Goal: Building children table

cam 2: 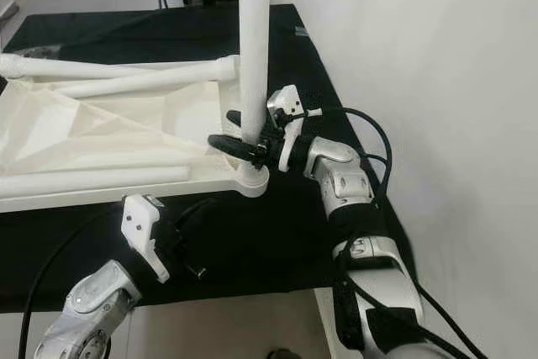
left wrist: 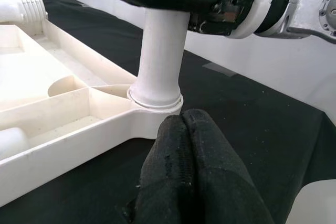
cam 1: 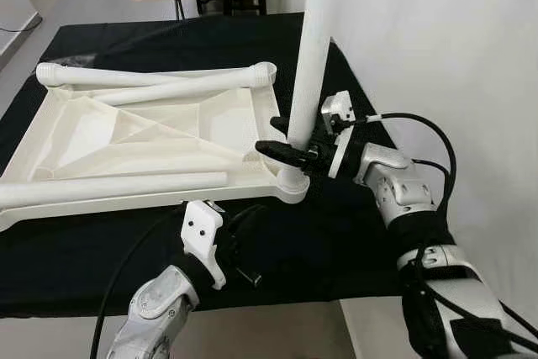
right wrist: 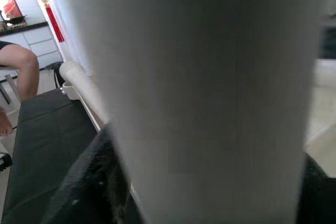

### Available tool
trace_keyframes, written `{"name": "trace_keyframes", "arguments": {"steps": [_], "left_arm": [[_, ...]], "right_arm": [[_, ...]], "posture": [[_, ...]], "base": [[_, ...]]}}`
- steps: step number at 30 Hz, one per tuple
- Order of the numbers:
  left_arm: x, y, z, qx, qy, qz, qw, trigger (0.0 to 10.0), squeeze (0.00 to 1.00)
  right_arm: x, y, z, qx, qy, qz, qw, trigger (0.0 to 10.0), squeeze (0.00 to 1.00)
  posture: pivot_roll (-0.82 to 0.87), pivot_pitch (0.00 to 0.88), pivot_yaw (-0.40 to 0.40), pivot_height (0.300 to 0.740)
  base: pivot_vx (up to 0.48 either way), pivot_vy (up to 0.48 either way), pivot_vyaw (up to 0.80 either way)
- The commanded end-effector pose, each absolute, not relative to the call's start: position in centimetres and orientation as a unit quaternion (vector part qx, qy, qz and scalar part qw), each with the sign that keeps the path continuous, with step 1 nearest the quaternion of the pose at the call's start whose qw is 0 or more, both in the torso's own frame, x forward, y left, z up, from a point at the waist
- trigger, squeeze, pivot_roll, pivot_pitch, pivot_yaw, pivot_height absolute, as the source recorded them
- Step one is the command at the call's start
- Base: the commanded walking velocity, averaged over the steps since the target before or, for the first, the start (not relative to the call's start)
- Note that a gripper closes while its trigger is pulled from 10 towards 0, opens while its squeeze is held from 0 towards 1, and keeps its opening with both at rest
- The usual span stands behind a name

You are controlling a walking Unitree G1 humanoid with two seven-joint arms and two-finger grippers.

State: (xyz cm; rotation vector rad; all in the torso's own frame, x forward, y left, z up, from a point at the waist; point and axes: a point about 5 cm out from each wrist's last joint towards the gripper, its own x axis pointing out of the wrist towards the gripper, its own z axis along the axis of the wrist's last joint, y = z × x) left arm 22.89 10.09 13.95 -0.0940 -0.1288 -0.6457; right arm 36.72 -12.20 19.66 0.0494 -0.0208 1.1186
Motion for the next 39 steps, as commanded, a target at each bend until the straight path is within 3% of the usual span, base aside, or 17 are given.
{"name": "trace_keyframes", "arguments": {"steps": [1, 9, 11, 12, 14, 16, 17, 18, 22, 23, 28, 29, 32, 33, 34, 35, 39], "left_arm": [[22.6, 10.1, 13.5, -0.047, -0.051, -0.316, 0.946, 10.0, 0.0], [22.5, 10.2, 13.1, -0.05, -0.048, -0.316, 0.946, 10.0, 0.0], [22.5, 10.2, 13.1, -0.05, -0.048, -0.316, 0.946, 10.0, 0.0], [22.5, 10.2, 13.1, -0.05, -0.047, -0.316, 0.946, 10.0, 0.0], [22.5, 10.2, 13.1, -0.05, -0.047, -0.316, 0.946, 10.0, 0.0], [22.4, 10.4, 13.1, -0.049, -0.047, -0.316, 0.946, 10.0, 0.0], [22.4, 10.4, 13.1, -0.049, -0.047, -0.316, 0.946, 10.0, 0.0], [22.4, 10.4, 13.1, -0.049, -0.047, -0.316, 0.946, 10.0, 0.0], [22.4, 10.5, 13.1, -0.048, -0.046, -0.316, 0.946, 10.0, 0.0], [22.5, 10.6, 13.0, -0.046, -0.044, -0.317, 0.946, 10.0, 0.0], [22.6, 10.6, 12.9, -0.045, -0.045, -0.316, 0.947, 10.0, 0.0], [22.6, 10.6, 13.0, -0.045, -0.045, -0.315, 0.947, 10.0, 0.0], [22.6, 10.6, 13.0, -0.046, -0.046, -0.315, 0.947, 10.0, 0.0], [22.6, 10.6, 13.0, -0.046, -0.046, -0.316, 0.947, 10.0, 0.0], [22.6, 10.6, 13.0, -0.046, -0.046, -0.316, 0.947, 10.0, 0.0], [22.6, 10.5, 13.0, -0.047, -0.046, -0.316, 0.946, 10.0, 0.0], [22.7, 10.5, 13.0, -0.047, -0.046, -0.317, 0.946, 10.0, 0.0]], "right_arm": [[36.7, -11.6, 19.3, 0.029, -0.004, 0.544, 0.839, 0.0, 0.0], [36.3, -12.8, 17.7, 0.017, -0.004, 0.517, 0.856, 0.0, 0.0], [36.3, -13.0, 17.3, 0.018, -0.003, 0.491, 0.871, 0.0, 0.0], [36.3, -13.1, 16.5, 0.016, 0.008, 0.44, 0.898, 0.0, 0.0], [36.3, -13.1, 16.5, 0.016, 0.008, 0.44, 0.898, 0.0, 0.0], [35.4, -13.2, 14.0, 0.008, 0.049, 0.216, 0.975, 0.0, 0.0], [35.4, -13.2, 14.0, 0.008, 0.049, 0.216, 0.975, 0.0, 0.0], [34.8, -13.7, 13.2, 0.009, 0.064, 0.118, 0.991, 0.0, 0.0], [33.9, -13.1, 13.5, 0.002, 0.053, 0.096, 0.994, 0.0, 0.0], [33.6, -11.6, 13.8, -0.002, 0.042, 0.137, 0.99, 0.0, 0.0], [33.8, -10.7, 14.1, -0.008, 0.034, 0.164, 0.986, 0.0, 0.0], [33.9, -10.6, 14.0, -0.009, 0.039, 0.161, 0.986, 10.0, 0.0], [34.0, -10.3, 14.2, -0.005, 0.04, 0.173, 0.984, 10.0, 0.0], [34.0, -10.1, 14.7, -0.006, 0.034, 0.184, 0.982, 10.0, 0.51], [34.0, -9.9, 15.1, -0.008, 0.029, 0.192, 0.981, 10.0, 0.51], [34.0, -9.6, 15.6, -0.002, 0.019, 0.212, 0.977, 10.0, 1.0], [34.6, -9.4, 17.5, 0.017, -0.026, 0.279, 0.96, 10.0, 1.0]], "posture": [[0.07, 0.105, -0.028, 0.74], [0.06, 0.108, -0.033, 0.74], [0.06, 0.107, -0.036, 0.74], [0.06, 0.108, -0.037, 0.74], [0.06, 0.108, -0.037, 0.74], [0.05, 0.121, -0.029, 0.74], [0.05, 0.121, -0.029, 0.74], [0.05, 0.121, -0.029, 0.74], [0.04, 0.119, -0.019, 0.74], [0.04, 0.115, -0.013, 0.74], [0.05, 0.115, -0.019, 0.74], [0.05, 0.117, -0.024, 0.74], [0.05, 0.118, -0.021, 0.74], [0.05, 0.118, -0.019, 0.74], [0.05, 0.118, -0.019, 0.74], [0.05, 0.119, -0.016, 0.74], [0.05, 0.118, -0.019, 0.74]], "base": [[0.0, 0.0, 0.0], [0.0, 0.0, 0.0], [0.0, 0.0, 0.0], [0.0, 0.0, 0.0], [0.0, 0.0, 0.0], [0.0, 0.0, 0.0], [0.0, 0.0, 0.0], [0.0, 0.0, 0.0], [0.0, 0.0, 0.0], [0.0, 0.0, 0.0], [0.0, 0.0, 0.0], [0.0, 0.0, 0.0], [0.0, 0.0, 0.0], [0.0, 0.0, 0.0], [0.0, 0.0, 0.0], [0.0, 0.0, 0.0], [0.0, 0.0, 0.0]]}}
